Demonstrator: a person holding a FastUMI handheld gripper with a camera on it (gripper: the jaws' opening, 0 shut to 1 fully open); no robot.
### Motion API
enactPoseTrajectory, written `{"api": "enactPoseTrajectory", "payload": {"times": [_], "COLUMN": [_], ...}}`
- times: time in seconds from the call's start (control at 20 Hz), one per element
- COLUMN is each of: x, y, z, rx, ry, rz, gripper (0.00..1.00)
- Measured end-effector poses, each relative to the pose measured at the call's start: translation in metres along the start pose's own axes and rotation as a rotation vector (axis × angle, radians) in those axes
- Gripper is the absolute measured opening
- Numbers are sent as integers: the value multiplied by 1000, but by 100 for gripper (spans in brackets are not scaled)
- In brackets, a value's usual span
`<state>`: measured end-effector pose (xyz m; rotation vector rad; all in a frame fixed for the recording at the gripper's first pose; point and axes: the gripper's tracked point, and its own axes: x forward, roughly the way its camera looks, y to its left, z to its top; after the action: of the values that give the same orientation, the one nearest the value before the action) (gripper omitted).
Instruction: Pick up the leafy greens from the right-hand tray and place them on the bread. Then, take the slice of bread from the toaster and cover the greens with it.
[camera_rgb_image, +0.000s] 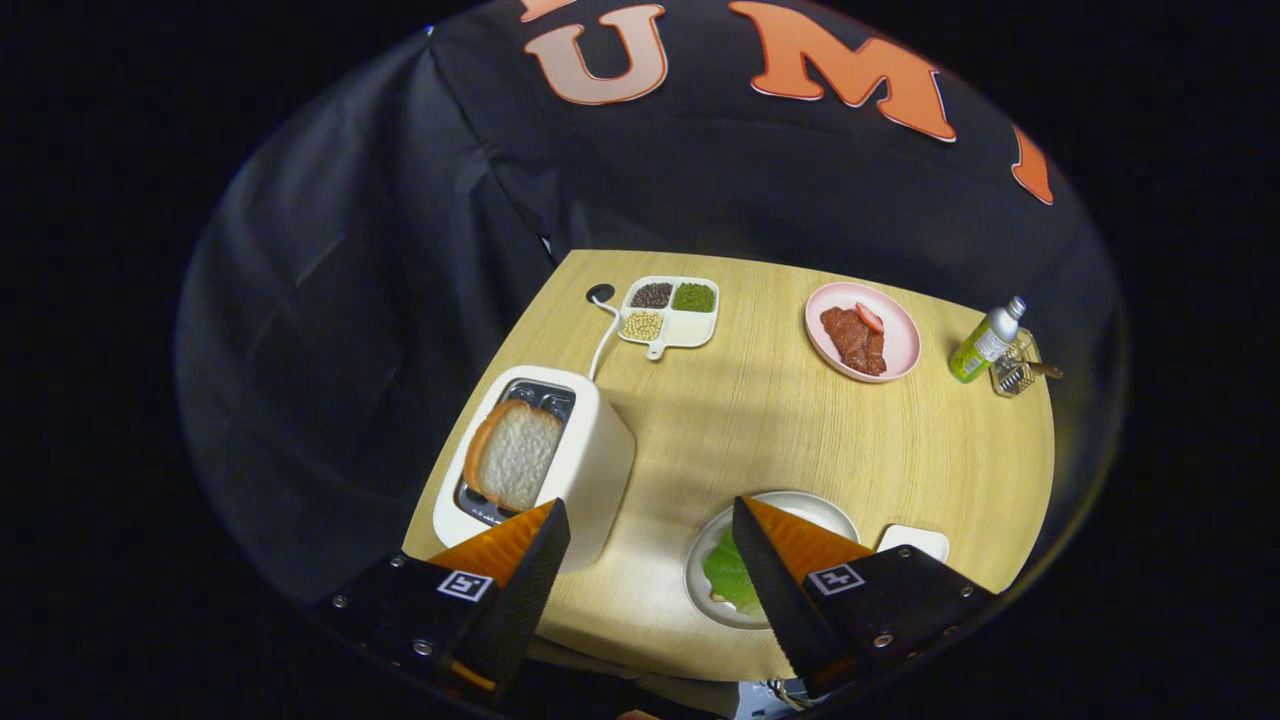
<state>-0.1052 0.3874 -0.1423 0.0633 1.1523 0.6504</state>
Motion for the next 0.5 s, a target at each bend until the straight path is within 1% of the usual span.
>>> {"api": "enactPoseTrajectory", "payload": {"times": [0.2, 0.5], "x": [8, 29], "y": [41, 76], "z": [12, 29], "rx": [-8, -57], "ry": [42, 91], "rz": [35, 3], "gripper": [97, 95]}}
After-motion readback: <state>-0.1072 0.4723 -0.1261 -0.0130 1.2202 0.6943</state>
